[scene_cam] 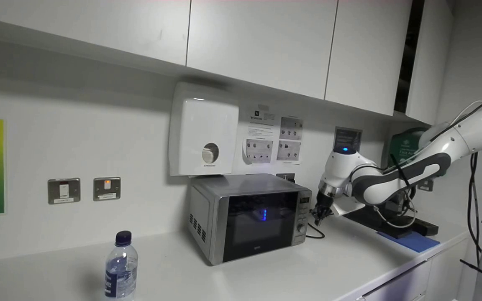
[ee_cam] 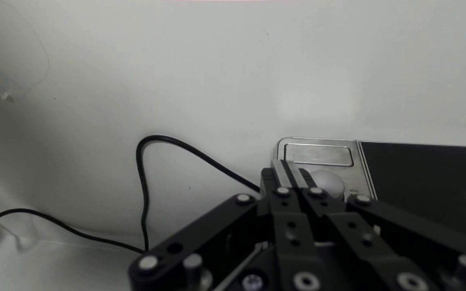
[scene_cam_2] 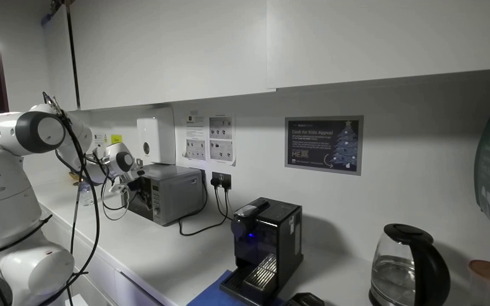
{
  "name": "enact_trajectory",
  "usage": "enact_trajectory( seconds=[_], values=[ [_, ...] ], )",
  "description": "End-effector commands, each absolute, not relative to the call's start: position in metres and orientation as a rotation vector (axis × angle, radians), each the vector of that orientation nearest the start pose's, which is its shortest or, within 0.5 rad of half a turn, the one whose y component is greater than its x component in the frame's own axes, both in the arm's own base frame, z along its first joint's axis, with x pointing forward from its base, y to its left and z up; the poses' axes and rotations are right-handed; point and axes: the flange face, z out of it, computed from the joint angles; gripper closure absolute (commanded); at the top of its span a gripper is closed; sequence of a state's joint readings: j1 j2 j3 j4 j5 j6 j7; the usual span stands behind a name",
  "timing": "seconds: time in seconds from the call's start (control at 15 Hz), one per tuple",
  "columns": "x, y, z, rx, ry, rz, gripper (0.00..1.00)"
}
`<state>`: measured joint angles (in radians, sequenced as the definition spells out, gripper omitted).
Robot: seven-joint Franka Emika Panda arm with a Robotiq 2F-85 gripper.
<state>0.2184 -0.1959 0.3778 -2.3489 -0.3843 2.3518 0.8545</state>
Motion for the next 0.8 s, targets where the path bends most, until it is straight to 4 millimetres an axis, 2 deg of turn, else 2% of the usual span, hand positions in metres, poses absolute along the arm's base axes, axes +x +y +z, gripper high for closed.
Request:
enact_trajectory(
  seconds=[0.0,0.73],
  values=[
    [0.4061,0.2704,0.4252,-3.215,-0.005,-0.725,1.0],
    [0.4075,0.2716,0.4214,-3.144,-0.092,-0.822,1.0]
  ],
)
